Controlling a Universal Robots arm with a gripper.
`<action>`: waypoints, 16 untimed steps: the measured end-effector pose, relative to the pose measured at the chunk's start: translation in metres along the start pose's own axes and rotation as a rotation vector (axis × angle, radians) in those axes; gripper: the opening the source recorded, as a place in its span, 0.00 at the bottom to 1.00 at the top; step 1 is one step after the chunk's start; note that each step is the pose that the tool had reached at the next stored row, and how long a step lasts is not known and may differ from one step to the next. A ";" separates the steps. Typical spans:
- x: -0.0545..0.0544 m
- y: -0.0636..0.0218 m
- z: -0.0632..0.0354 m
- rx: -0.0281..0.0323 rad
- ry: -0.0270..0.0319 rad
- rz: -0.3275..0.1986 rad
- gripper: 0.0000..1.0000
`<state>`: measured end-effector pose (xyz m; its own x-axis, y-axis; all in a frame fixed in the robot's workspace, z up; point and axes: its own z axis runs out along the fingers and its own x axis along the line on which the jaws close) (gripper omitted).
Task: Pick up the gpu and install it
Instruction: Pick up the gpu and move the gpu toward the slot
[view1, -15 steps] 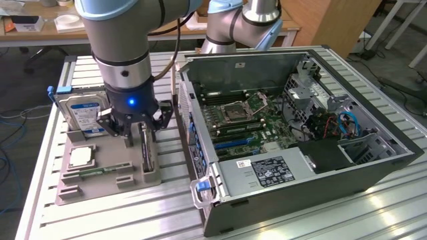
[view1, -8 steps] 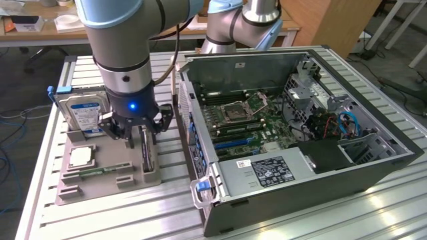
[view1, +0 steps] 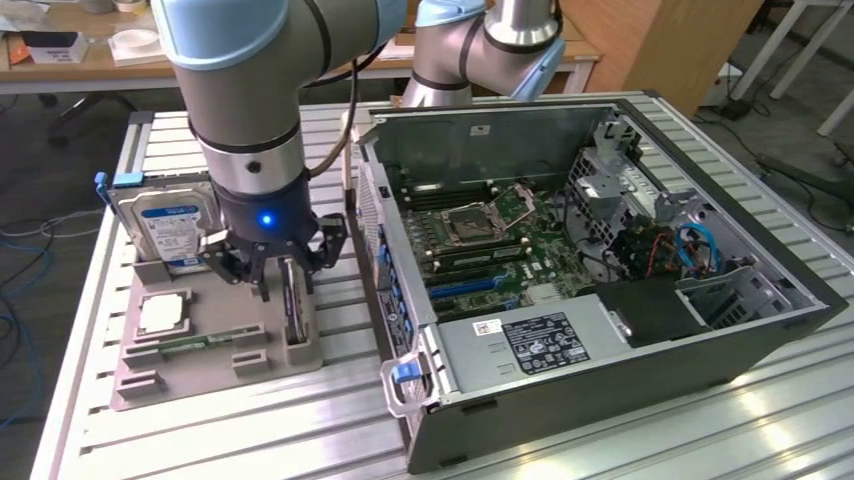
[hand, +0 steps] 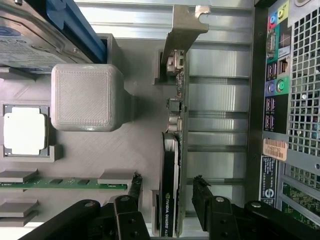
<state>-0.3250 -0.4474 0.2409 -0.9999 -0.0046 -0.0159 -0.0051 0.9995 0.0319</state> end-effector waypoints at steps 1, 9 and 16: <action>0.000 0.0000 0.0009 -0.0001 -0.0001 0.000 0.53; 0.000 -0.0003 0.0085 0.0001 0.0000 0.000 0.53; 0.000 0.0025 0.0120 0.0084 0.0001 0.000 0.53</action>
<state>-0.3250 -0.4445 0.2290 -0.9999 -0.0047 -0.0157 -0.0051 0.9997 0.0235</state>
